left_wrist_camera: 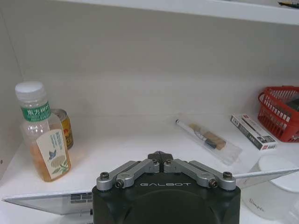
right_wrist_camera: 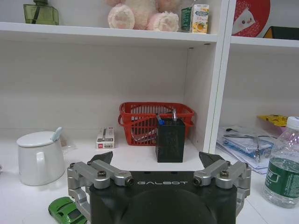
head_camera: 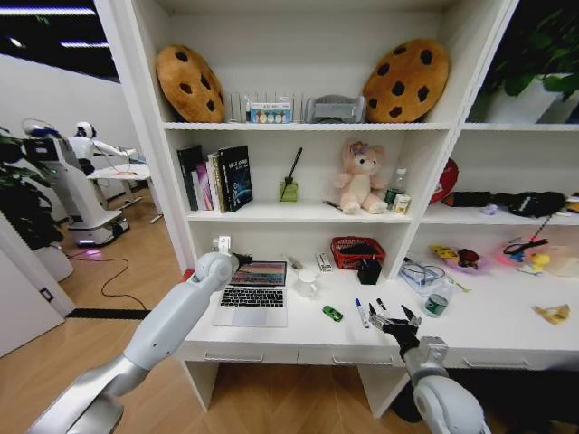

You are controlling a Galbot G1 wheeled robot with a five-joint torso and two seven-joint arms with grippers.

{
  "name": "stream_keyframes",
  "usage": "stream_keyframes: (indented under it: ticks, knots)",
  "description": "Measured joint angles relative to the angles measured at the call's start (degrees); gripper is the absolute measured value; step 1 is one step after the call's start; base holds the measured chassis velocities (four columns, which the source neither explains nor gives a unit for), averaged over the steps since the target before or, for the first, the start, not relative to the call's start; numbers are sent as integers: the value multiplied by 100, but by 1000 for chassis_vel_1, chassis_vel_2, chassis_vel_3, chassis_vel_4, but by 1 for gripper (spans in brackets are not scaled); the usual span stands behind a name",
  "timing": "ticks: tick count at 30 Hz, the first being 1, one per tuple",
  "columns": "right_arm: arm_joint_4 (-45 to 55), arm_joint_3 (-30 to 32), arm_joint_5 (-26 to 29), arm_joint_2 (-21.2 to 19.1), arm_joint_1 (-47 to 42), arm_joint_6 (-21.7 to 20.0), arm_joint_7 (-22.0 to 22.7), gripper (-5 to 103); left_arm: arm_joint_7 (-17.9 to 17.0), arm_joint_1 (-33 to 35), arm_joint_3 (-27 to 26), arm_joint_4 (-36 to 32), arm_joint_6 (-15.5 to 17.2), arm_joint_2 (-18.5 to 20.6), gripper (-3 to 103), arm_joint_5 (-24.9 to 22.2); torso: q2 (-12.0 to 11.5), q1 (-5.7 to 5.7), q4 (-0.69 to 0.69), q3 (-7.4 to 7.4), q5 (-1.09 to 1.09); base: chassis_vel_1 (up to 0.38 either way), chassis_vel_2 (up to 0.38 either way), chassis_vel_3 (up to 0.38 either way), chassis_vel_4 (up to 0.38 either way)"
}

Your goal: Organize the objects on the table.

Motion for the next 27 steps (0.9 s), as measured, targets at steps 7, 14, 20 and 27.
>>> stream_keyframes:
  ticks: [7,14,20,27]
  knots:
    - [45,-49,-158,113,-73,8,2,100,-319,724,-211,-898,-1,279,0,-76,0,0,0,0,0,0,0,0,0]
    - [113,-167,-282,157,-126,18,-3,100,-569,1877,-449,-1443,-3,472,0,-31,0,0,0,-1,0,0,0,0,0]
    - [149,-246,-301,126,-80,-54,4,100,146,2462,-971,-1562,-242,353,-2,526,0,-1,2,0,-1,0,0,0,0]
    - [268,-356,-239,33,-222,-63,41,100,1392,2485,-2230,-1278,-2280,298,24,2385,0,0,-2,0,2,0,0,0,0]
